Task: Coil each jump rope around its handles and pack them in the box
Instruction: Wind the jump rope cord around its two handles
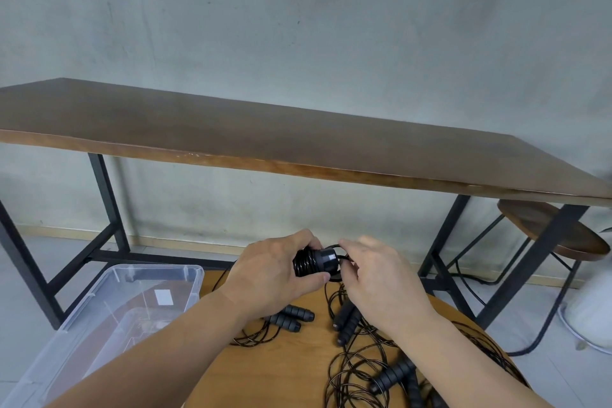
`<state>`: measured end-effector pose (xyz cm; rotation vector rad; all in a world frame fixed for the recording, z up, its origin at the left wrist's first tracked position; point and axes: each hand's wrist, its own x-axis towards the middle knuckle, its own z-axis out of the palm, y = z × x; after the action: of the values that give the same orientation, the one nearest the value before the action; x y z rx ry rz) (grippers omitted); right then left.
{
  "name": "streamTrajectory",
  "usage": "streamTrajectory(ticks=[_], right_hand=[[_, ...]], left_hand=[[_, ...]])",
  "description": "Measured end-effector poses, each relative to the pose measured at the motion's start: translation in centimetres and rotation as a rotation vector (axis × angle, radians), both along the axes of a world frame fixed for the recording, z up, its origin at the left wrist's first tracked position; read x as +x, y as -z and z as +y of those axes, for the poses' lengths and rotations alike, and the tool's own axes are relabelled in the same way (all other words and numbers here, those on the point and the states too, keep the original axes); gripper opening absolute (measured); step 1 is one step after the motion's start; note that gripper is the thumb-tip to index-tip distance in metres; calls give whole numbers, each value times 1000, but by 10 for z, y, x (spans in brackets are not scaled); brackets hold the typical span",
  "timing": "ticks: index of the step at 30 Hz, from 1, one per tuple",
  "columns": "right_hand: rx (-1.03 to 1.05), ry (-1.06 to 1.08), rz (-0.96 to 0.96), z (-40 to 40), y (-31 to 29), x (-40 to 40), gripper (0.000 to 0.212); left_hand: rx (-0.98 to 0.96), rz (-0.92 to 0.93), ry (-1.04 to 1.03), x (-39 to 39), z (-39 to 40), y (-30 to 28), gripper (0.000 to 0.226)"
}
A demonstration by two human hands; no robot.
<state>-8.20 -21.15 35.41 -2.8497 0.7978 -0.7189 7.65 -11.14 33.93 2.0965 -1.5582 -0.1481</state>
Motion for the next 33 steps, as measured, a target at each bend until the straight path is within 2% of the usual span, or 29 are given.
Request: streamTrajectory(ticks=[3, 5, 8, 10, 13, 16, 20, 23, 25, 28, 31, 33], right_hand=[[24, -8, 33, -3, -2, -1, 26], [113, -8, 53, -6, -3, -1, 26], [388, -17, 73, -14, -8, -4, 23], [618, -42, 85, -23, -11, -7, 20], [806, -88, 91, -37, -12, -11, 18], [969, -130, 15, -38, -5, -12, 16], [921, -78, -246, -25, 6, -6, 19], [819, -10, -431, -9, 12, -3, 7], [692, 14, -420, -1, 17, -4, 15], [629, -44, -395, 9, 20, -2, 16], [649, 24, -435, 10, 15, 2, 14], [762, 32, -467, 10, 7, 3, 13]], left_hand=[[3, 29, -11, 2, 0, 1, 38], [16, 44, -11, 1, 0, 3, 38], [34, 88, -5, 1, -1, 7, 37], [30, 181, 13, 3, -1, 10, 36], [29, 295, 94, 6, -1, 12, 35], [28, 333, 147, 10, 1, 6, 30], [21, 333, 140, 17, 2, 0, 31], [-9, 347, 113, 17, 3, 0, 32], [-20, 335, 95, 16, 4, 0, 30], [-44, 308, 58, 17, 4, -2, 29], [-58, 319, 67, 17, 5, -7, 29], [-64, 325, 67, 18, 8, -10, 29]])
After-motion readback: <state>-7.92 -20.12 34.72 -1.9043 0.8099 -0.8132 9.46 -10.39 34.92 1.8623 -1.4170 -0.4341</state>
